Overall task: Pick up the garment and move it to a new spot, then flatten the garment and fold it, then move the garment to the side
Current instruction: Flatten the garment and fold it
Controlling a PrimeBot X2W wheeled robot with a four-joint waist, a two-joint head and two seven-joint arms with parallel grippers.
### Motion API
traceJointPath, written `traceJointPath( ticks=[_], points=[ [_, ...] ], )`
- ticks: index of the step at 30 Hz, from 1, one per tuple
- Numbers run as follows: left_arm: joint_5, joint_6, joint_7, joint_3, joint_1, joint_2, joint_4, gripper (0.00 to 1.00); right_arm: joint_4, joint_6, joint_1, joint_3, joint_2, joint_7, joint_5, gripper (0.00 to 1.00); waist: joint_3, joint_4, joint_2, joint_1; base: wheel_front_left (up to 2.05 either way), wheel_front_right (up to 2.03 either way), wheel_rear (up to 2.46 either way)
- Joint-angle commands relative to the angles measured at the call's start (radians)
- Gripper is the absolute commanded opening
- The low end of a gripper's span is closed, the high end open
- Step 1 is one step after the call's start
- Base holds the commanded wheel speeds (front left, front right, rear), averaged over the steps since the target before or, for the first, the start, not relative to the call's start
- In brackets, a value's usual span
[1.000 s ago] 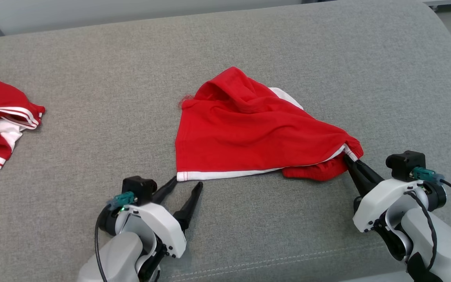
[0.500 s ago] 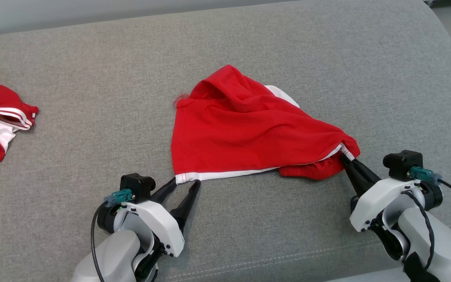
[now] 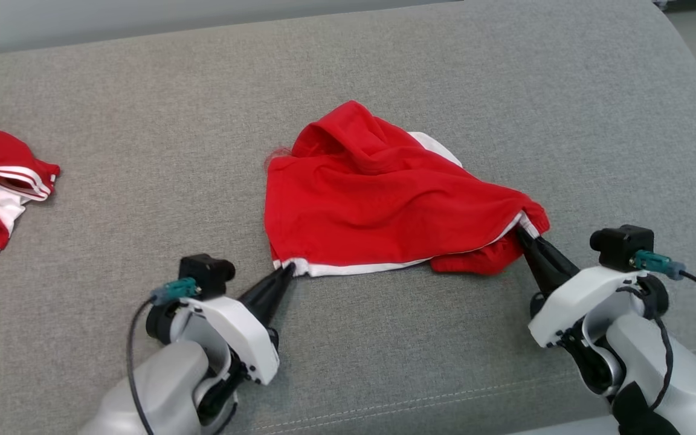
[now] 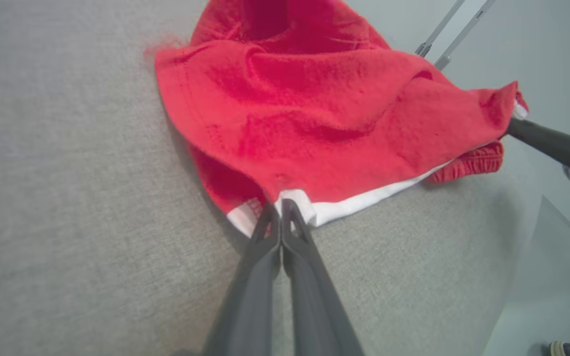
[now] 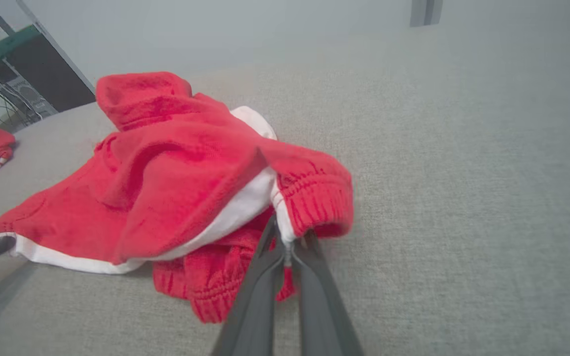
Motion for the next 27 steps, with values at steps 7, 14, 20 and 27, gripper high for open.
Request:
traceJointPath(
  ticks=[7, 14, 20, 27],
  points=[
    [-0.329, -0.004, 0.093, 0.088, -0.19, 0.203, -0.246, 0.0, -0.248, 0.004, -0.096, 0.005, -0.035, 0.191, 0.395, 0.0, -0.034, 0.06, 0.0, 0.0, 0.0, 0.0, 0.0],
    [-0.498, -0.004, 0.17, 0.214, -0.348, 0.304, -0.31, 0.0, -0.303, 0.004, -0.267, -0.05, -0.083, 0.343, 0.586, 0.0, -0.039, 0.12, 0.0, 0.0, 0.0, 0.0, 0.0],
    [-0.473, -0.004, 0.119, 0.242, -0.464, 0.3, -0.261, 0.0, -0.268, 0.004, -0.43, -0.102, -0.066, 0.341, 0.645, 0.0, -0.07, 0.165, 0.0, 0.0, 0.0, 0.0, 0.0],
    [-0.555, -0.004, 0.243, 0.17, -0.336, 0.3, -0.276, 0.0, -0.208, 0.004, -0.349, -0.035, -0.074, 0.663, 0.827, 0.0, -0.118, 0.193, 0.0, 0.0, 0.0, 0.0, 0.0]
  ],
)
